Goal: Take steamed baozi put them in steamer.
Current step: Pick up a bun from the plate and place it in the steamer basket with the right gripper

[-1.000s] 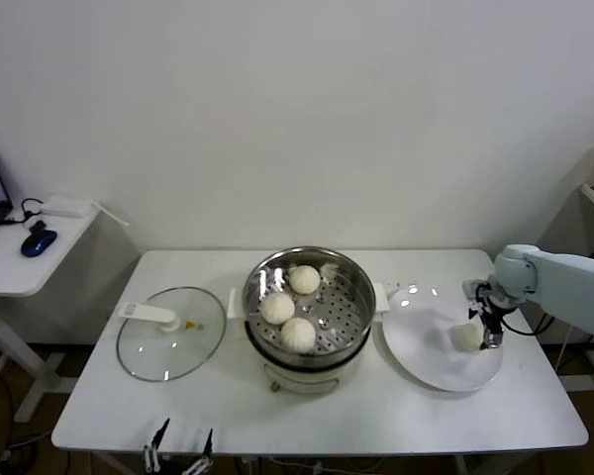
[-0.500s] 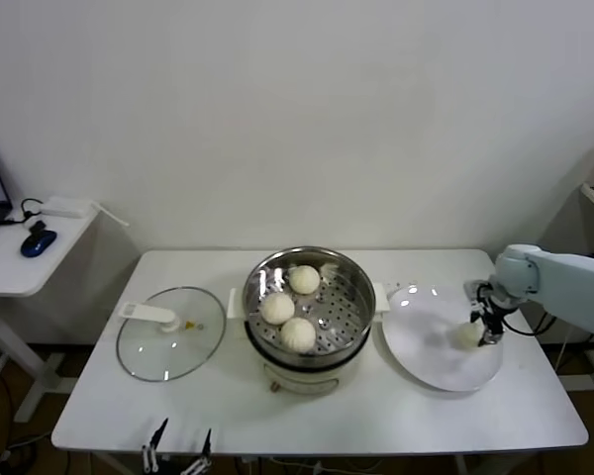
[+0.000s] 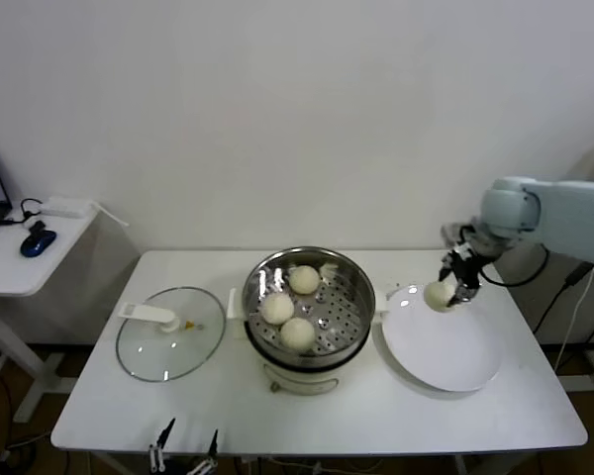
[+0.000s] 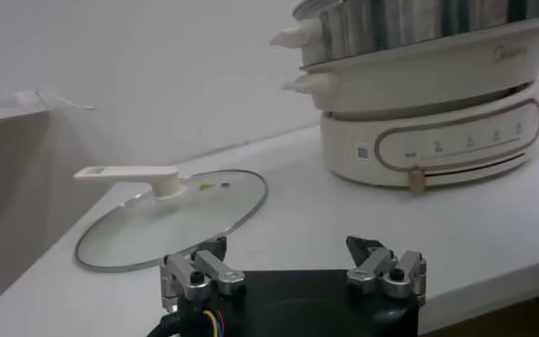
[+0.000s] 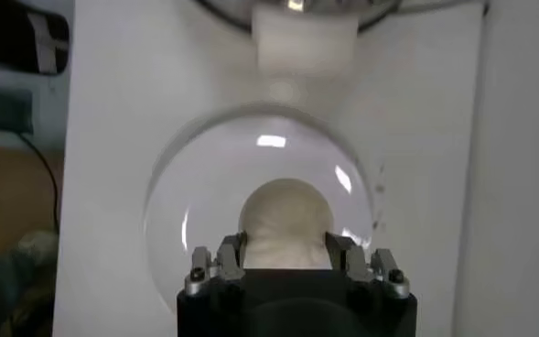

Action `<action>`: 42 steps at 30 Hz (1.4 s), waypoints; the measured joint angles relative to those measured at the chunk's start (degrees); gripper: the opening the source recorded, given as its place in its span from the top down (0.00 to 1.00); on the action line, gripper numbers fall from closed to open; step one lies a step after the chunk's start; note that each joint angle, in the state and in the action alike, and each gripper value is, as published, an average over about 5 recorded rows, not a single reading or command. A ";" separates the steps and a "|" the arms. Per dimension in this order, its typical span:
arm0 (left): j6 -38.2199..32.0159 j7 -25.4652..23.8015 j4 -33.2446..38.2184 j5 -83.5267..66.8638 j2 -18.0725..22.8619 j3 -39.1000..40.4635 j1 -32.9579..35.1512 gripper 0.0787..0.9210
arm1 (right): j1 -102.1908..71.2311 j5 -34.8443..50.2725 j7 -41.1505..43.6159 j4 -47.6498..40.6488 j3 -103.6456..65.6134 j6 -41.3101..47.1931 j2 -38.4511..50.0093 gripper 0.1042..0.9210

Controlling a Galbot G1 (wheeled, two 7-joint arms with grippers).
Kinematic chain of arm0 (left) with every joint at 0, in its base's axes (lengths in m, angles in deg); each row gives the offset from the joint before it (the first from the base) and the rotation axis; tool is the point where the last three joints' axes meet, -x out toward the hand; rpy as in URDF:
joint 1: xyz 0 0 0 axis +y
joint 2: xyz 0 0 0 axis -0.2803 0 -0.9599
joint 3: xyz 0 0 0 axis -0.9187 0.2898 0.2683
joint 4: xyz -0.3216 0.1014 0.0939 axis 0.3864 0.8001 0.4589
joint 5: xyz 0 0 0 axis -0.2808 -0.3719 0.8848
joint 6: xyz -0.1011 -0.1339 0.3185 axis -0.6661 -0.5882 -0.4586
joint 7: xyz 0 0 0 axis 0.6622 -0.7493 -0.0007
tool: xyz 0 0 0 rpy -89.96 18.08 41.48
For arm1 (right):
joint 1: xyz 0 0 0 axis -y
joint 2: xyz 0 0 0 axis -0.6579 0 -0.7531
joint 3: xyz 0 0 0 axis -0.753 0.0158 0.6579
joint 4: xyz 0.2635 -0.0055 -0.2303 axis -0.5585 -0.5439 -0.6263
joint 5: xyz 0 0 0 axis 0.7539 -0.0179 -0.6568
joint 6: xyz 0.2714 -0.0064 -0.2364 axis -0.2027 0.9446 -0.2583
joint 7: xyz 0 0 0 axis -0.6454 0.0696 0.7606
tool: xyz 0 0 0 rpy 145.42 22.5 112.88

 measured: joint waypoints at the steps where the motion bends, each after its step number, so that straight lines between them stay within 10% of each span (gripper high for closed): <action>1: -0.04 0.00 0.06 0.01 -0.03 0.06 0.05 0.12 | 1.19 1.41 -0.03 0.86 0.02 0.49 -0.57 0.39; 42: -0.51 0.21 -1.84 0.28 0.85 -0.97 -1.19 0.12 | -15.48 7.22 -7.36 -4.58 -14.12 8.65 -16.64 0.35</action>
